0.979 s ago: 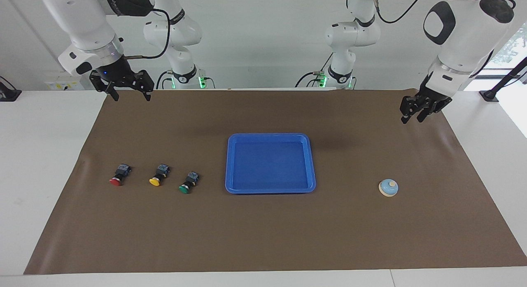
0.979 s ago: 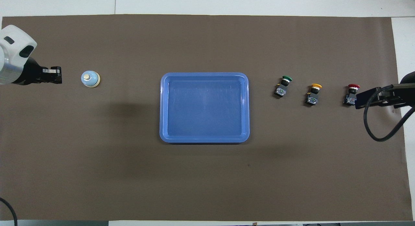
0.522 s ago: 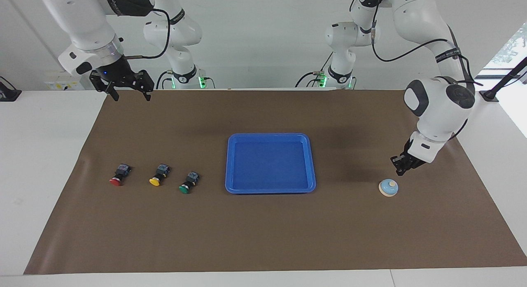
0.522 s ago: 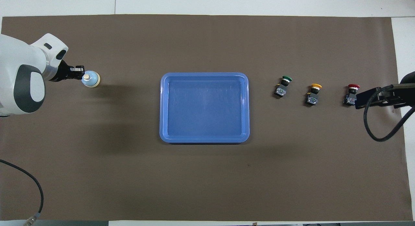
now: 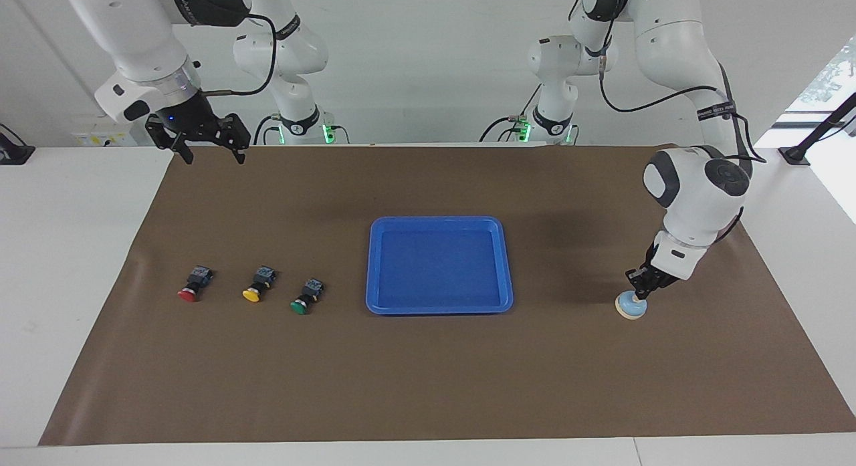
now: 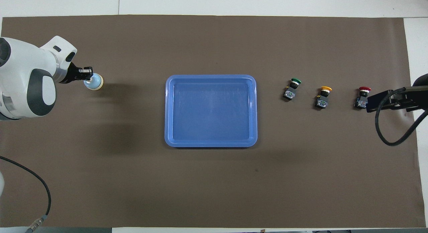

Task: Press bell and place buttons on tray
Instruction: 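Press down on the bell top with the left gripper, then lift the left gripper off the bell and draw it back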

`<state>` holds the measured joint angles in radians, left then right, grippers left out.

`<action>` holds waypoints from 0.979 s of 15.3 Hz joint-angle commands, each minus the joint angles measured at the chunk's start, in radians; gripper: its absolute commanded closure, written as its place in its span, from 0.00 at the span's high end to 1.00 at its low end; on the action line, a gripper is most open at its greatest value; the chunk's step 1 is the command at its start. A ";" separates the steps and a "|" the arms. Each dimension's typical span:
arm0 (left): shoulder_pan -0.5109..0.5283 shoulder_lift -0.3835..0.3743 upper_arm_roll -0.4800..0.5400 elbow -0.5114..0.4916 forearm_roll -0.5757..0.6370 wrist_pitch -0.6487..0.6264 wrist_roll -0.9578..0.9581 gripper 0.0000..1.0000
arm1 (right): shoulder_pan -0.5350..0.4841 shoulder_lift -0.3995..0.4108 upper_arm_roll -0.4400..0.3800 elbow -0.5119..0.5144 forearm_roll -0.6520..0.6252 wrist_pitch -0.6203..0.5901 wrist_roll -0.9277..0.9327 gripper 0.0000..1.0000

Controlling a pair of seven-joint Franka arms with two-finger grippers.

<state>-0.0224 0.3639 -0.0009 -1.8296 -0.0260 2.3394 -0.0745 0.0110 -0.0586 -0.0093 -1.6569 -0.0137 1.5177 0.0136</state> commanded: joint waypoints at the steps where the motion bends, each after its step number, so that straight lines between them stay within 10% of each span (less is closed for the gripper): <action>1: -0.013 0.012 0.012 -0.037 -0.006 0.084 -0.027 0.00 | -0.005 -0.018 -0.004 -0.020 0.017 -0.002 -0.018 1.00; 6: -0.011 0.006 0.016 -0.090 -0.006 0.170 -0.028 0.00 | -0.005 -0.018 -0.004 -0.020 0.017 -0.002 -0.018 1.00; 10: 0.001 -0.054 0.016 0.085 -0.006 -0.202 -0.024 0.00 | -0.005 -0.018 -0.004 -0.020 0.018 -0.002 -0.018 1.00; 14: 0.002 -0.236 0.018 0.119 -0.008 -0.432 -0.024 1.00 | -0.005 -0.018 -0.004 -0.020 0.017 -0.002 -0.018 1.00; 15: 0.001 -0.278 0.018 0.119 -0.008 -0.477 -0.024 1.00 | -0.005 -0.018 -0.004 -0.020 0.017 -0.002 -0.018 1.00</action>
<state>-0.0188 0.1885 0.0121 -1.6772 -0.0260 1.9400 -0.0936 0.0110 -0.0586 -0.0093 -1.6569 -0.0137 1.5177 0.0136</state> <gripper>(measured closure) 0.630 0.000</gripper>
